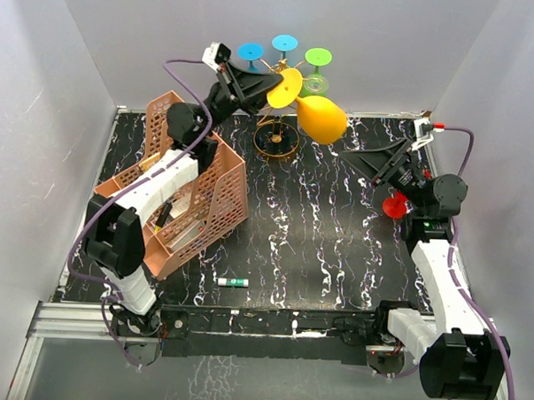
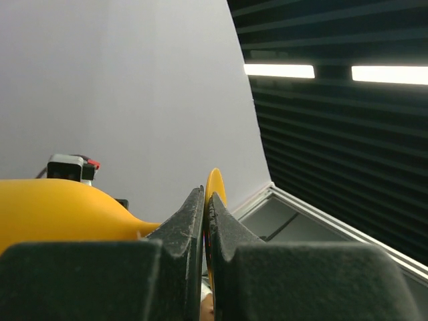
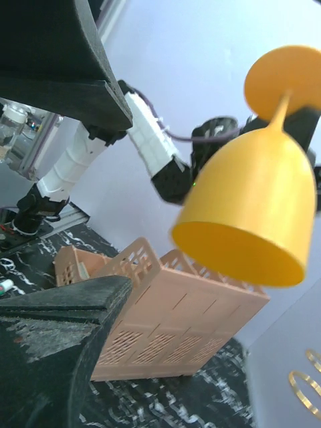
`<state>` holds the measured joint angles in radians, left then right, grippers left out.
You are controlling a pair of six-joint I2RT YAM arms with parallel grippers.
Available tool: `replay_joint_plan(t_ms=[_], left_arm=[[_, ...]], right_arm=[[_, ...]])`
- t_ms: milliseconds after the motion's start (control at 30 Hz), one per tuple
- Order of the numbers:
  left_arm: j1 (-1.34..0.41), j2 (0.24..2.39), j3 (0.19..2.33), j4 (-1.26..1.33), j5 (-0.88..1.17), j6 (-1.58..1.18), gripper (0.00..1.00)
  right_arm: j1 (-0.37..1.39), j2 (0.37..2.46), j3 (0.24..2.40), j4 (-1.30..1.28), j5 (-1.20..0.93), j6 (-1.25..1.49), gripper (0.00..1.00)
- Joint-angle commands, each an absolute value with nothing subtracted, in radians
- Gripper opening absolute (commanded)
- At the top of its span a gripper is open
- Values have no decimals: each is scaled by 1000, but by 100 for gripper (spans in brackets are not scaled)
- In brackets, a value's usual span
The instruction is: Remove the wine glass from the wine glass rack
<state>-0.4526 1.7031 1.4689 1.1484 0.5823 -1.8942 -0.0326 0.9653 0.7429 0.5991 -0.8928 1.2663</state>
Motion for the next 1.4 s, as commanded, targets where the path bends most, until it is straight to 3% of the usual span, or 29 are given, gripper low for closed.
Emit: replay_joint_plan(t_ms=[0,333,500,767,1067,1200,1367], left_arm=[[-544,1745,1469,1373,504,-2008,0],[-603,1848,1448,1535,415,-2152,0],[-626,1883,1436,1584,375,-2193,0],[-645,1913,1437,1614,350,-2208,0],[-650,1919,1457,1611,350,-2200,0],[-651,1915,1458,1596,363,-2187,0],[-650,1876,1419,1560,383,-2125,26]], right_arm=[[-28,982,804,814,-888,1352,100],[-28,994,712,1261,-769,1593,96],[-28,963,686,1291,-713,1613,70],[-28,972,679,1328,-673,1687,38],[-28,957,636,1327,-634,1699,9],[-28,944,631,1327,-616,1699,8],[-28,911,639,1274,-597,1663,8]])
